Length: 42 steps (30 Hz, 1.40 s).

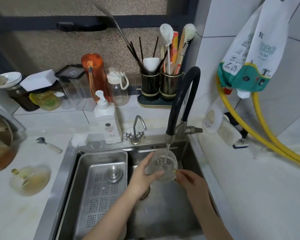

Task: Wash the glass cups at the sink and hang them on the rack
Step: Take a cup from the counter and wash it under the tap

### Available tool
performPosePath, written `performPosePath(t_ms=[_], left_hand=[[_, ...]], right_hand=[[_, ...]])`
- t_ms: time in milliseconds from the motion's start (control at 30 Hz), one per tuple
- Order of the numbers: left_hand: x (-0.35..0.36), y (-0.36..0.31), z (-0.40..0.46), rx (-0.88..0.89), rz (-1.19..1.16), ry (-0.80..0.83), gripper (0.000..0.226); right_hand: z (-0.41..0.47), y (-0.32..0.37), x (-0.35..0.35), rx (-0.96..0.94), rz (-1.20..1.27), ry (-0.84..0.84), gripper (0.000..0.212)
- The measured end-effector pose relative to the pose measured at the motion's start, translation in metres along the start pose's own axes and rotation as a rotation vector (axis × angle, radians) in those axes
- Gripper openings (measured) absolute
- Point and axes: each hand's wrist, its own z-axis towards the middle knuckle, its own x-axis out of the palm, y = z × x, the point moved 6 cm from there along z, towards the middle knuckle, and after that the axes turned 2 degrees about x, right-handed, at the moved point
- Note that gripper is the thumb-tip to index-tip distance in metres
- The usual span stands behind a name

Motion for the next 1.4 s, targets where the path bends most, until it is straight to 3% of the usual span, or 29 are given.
performPosePath(t_ms=[300,500,633,767,967,1133,1400], left_hand=[[0.01,0.001,-0.006,-0.003,0.036,0.03,0.065],[-0.01,0.001,0.002,-0.065,0.034,-0.065,0.077],[0.01,-0.003,0.006,-0.025,0.02,0.036,0.054],[-0.002,0.01,0.002,-0.084,-0.027,-0.01,0.064],[0.013,-0.001,0.016,-0.07,-0.081,0.025,0.048],[-0.008,0.016,0.005,-0.157,-0.081,-0.065,0.065],[0.004,0.017,0.005,-0.167,-0.134,-0.046,0.066]], right_hand=[[-0.007,-0.005,-0.011,0.02,-0.014,-0.032,0.009],[0.005,0.0,0.014,0.03,0.009,-0.01,0.01],[0.001,-0.002,-0.006,0.016,0.012,-0.088,0.012],[0.0,-0.004,0.005,0.028,-0.016,-0.01,0.011],[0.009,0.013,-0.005,-0.027,-0.117,-0.103,0.009],[0.013,0.02,0.014,-0.073,-0.243,0.017,0.016],[0.008,0.01,0.008,-0.029,-0.22,-0.03,0.016]])
